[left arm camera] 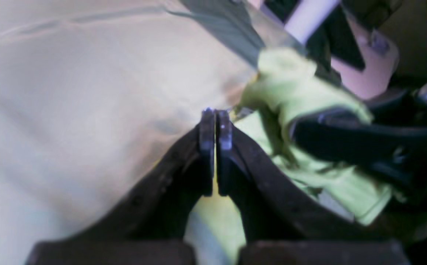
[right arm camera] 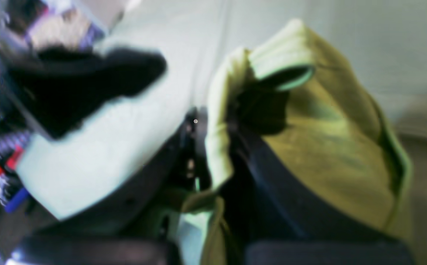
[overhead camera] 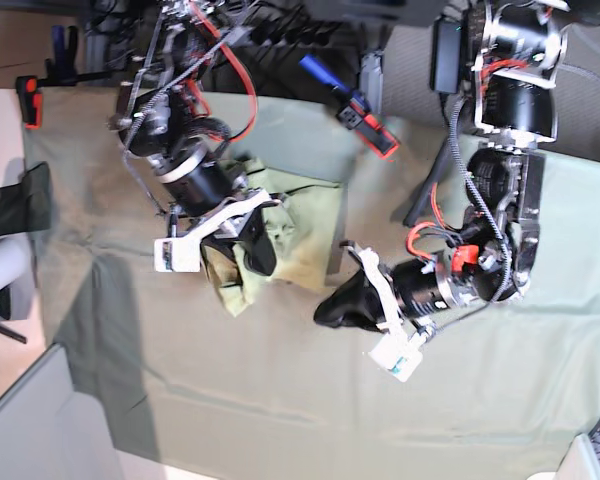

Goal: Fold the T-shirt properly
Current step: 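Grasp the bundle with both grippers and fold it over once more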

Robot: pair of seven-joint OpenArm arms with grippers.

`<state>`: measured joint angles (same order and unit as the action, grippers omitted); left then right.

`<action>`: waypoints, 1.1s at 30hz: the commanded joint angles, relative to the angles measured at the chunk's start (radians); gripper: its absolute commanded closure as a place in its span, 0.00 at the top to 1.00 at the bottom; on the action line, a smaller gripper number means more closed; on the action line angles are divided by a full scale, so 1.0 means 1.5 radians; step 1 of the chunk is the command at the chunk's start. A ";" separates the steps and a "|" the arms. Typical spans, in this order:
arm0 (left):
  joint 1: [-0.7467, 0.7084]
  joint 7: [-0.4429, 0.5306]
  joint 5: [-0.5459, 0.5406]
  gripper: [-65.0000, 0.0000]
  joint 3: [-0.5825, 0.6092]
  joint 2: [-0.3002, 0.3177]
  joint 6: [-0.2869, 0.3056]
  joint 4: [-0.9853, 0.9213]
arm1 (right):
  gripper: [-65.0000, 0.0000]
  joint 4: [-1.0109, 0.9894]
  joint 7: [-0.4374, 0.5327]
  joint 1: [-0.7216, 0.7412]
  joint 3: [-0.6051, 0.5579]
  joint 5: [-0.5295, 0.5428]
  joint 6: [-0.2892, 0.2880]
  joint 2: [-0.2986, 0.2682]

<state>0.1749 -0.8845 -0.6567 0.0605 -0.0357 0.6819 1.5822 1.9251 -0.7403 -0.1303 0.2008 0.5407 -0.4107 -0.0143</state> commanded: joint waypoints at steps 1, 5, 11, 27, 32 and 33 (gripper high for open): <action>0.012 0.006 -0.022 0.01 -0.012 0.008 0.011 0.012 | 0.00 0.004 0.023 0.007 -0.020 -0.006 -0.016 -0.001; 0.012 0.003 -0.049 0.01 -0.044 0.045 0.011 0.012 | 0.00 -0.027 0.048 0.007 -0.089 -0.079 -0.016 -0.002; 0.012 0.000 -0.083 0.01 -0.051 0.086 0.011 0.012 | 0.57 -0.091 0.081 0.007 -0.176 -0.125 -0.016 -0.001; 0.012 -0.077 -0.267 0.01 -0.141 0.104 0.011 0.067 | 0.68 -0.019 0.095 0.062 -0.225 -0.160 -0.015 -0.002; -0.006 -0.092 -0.258 0.01 -0.015 0.103 0.011 0.067 | 0.55 -0.020 0.098 0.138 -0.107 -0.235 -0.014 -0.002; -0.015 -0.092 -0.252 0.01 0.015 0.103 0.011 0.067 | 0.39 -0.023 0.100 0.151 -0.078 -0.251 -0.013 -0.002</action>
<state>0.1375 -1.0359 -1.0168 0.0887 0.1162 0.6853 1.6672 1.8774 -0.6170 0.0803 0.0875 0.1528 -0.4091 -0.0166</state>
